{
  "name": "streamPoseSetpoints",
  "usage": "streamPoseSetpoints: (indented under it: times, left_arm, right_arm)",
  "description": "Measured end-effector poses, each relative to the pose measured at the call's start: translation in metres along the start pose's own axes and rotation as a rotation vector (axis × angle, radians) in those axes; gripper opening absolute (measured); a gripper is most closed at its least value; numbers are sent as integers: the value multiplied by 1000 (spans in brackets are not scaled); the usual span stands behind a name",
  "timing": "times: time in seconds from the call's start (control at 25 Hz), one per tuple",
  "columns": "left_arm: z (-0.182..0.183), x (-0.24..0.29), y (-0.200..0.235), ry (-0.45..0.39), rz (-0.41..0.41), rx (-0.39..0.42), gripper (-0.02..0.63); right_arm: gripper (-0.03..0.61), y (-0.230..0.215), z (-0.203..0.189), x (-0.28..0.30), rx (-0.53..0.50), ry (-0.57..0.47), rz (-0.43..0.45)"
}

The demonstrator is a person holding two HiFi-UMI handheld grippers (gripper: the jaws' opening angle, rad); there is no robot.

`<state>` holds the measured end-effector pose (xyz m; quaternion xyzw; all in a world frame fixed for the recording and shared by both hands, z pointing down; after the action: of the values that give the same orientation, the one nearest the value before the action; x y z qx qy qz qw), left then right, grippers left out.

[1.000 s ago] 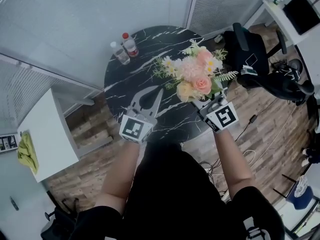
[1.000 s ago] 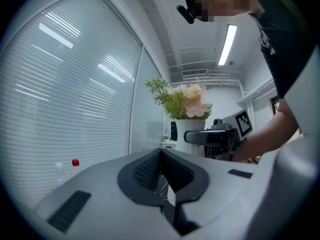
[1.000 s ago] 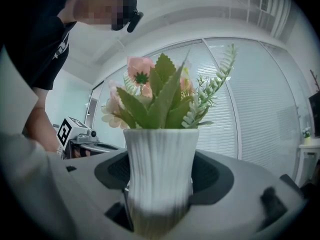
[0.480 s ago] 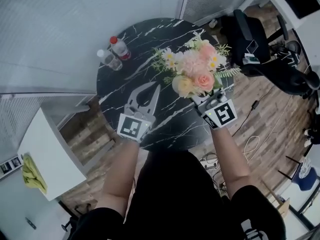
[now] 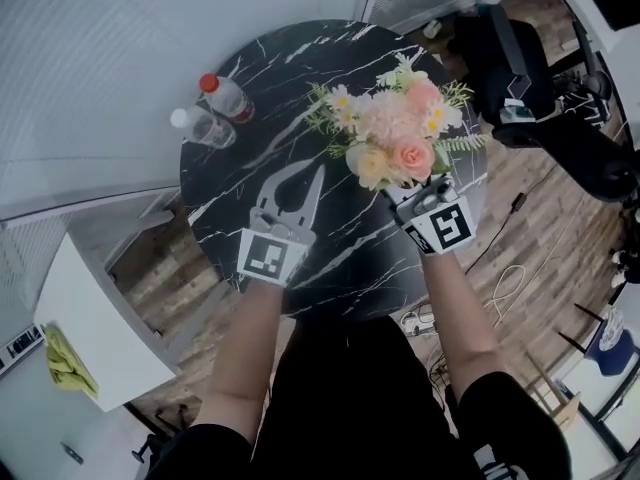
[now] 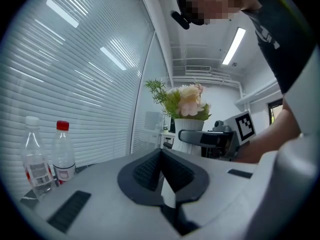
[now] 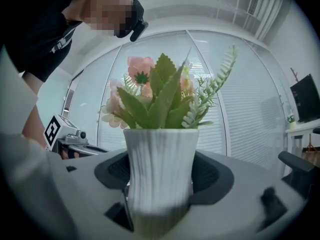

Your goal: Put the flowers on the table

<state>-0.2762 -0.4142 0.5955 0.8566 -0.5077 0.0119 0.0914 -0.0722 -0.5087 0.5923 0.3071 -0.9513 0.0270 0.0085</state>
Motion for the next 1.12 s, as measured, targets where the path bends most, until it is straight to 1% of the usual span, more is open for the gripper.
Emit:
streamPoseSetpoints:
  times: [0.16, 0.24, 0.36, 0.44, 0.68, 0.8, 0.92, 1.12]
  left_arm:
    - [-16, 10, 12, 2, 3, -4, 12]
    - [-21, 14, 16, -3, 8, 3, 12]
    - [-27, 18, 17, -9, 19, -29, 12]
    - [-31, 20, 18, -9, 23, -47, 12]
    - [-34, 26, 20, 3, 19, -38, 12]
    - [-32, 26, 19, 10, 21, -46, 12]
    - [-26, 26, 18, 0, 33, -68, 12]
    - [-19, 23, 16, 28, 19, -29, 12]
  right_arm:
    - [341, -4, -19, 14, -11, 8, 1]
    - [341, -4, -26, 19, -35, 14, -4]
    - [342, -3, -36, 23, -63, 22, -13]
    - [341, -4, -38, 24, -53, 15, -14]
    - [342, -8, -39, 29, -26, 20, 16]
    - [342, -9, -40, 29, -2, 40, 28]
    - [344, -11, -38, 28, 15, 71, 32]
    - [347, -12, -28, 22, 31, 99, 56]
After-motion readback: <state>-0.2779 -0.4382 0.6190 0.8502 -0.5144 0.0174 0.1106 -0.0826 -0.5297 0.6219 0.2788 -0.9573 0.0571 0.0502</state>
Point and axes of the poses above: the fingertips, and each gripper's own axes: x forward along the fingers, y to its left, z out of its top, the point moved 10 cm from there along -x, backward along the fingers, and after that the axes turned 4 degrees about -z, right-handed, at the moved point
